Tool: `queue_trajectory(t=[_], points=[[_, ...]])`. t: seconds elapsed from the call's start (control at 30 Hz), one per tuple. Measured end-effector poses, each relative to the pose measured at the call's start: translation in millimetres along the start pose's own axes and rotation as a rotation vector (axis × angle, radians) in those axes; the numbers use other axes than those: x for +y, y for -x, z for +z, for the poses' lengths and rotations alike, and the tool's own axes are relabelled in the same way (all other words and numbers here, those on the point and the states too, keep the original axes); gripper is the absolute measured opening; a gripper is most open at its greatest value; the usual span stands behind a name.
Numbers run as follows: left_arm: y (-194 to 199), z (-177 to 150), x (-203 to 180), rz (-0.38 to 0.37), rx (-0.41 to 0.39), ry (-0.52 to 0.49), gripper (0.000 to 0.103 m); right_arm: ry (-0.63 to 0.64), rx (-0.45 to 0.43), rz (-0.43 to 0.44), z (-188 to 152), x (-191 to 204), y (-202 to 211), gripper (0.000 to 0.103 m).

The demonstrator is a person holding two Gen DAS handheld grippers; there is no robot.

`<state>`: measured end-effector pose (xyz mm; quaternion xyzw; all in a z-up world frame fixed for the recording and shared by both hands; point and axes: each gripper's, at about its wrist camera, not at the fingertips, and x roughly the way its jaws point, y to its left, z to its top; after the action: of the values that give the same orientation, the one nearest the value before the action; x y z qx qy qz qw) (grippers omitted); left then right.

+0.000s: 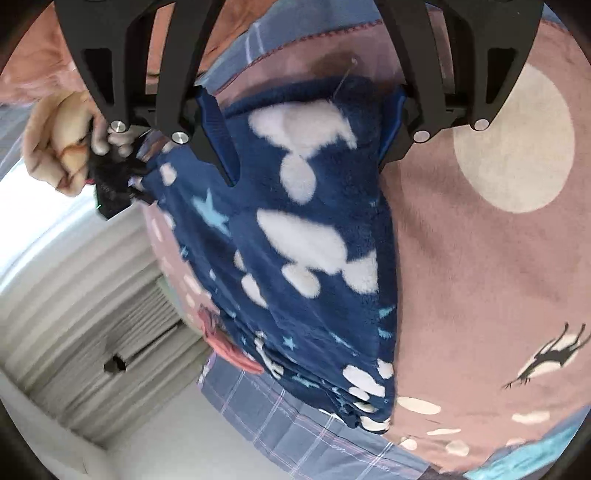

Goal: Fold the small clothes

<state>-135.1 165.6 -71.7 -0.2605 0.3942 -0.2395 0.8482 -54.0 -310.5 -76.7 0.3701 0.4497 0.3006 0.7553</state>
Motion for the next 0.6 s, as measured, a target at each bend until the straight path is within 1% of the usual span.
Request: queue_trajectory(t=[0.03, 0.07, 0.1, 0.13, 0.17, 0.2, 0.27, 0.37, 0.4, 0.53, 0.6], points=[[-2, 4, 1, -0.003, -0.011, 0.005, 0.055, 0.006, 0.003, -0.007, 3, 3, -4, 0.038], [-3, 5, 1, 0.004, -0.012, 0.003, 0.028, 0.011, 0.002, -0.021, 4, 5, -2, 0.026], [-7, 8, 1, 0.006, -0.004, 0.010, 0.019, 0.008, 0.000, -0.033, 5, 5, -2, 0.022], [-10, 10, 1, 0.005, -0.005, 0.021, 0.018, -0.001, -0.004, -0.026, 7, 6, -2, 0.019], [-10, 13, -2, 0.008, -0.020, 0.008, 0.016, -0.008, -0.020, -0.012, 7, 8, 0, 0.017], [-8, 15, -8, 0.011, -0.037, -0.017, 0.016, -0.001, -0.036, -0.004, 8, 10, 5, 0.016], [4, 21, -25, -0.005, -0.097, -0.079, 0.014, 0.023, -0.074, 0.014, 7, 20, 15, 0.014], [27, 35, -55, -0.057, -0.197, -0.164, 0.013, 0.069, -0.139, 0.082, 10, 40, 32, 0.013], [34, 40, -65, -0.069, -0.227, -0.190, 0.013, 0.097, -0.164, 0.120, 11, 49, 39, 0.013], [58, 51, -84, -0.123, -0.313, -0.232, 0.012, 0.197, -0.261, 0.236, 15, 79, 58, 0.013], [70, 52, -91, -0.141, -0.350, -0.240, 0.012, 0.208, -0.290, 0.261, 17, 86, 67, 0.013]])
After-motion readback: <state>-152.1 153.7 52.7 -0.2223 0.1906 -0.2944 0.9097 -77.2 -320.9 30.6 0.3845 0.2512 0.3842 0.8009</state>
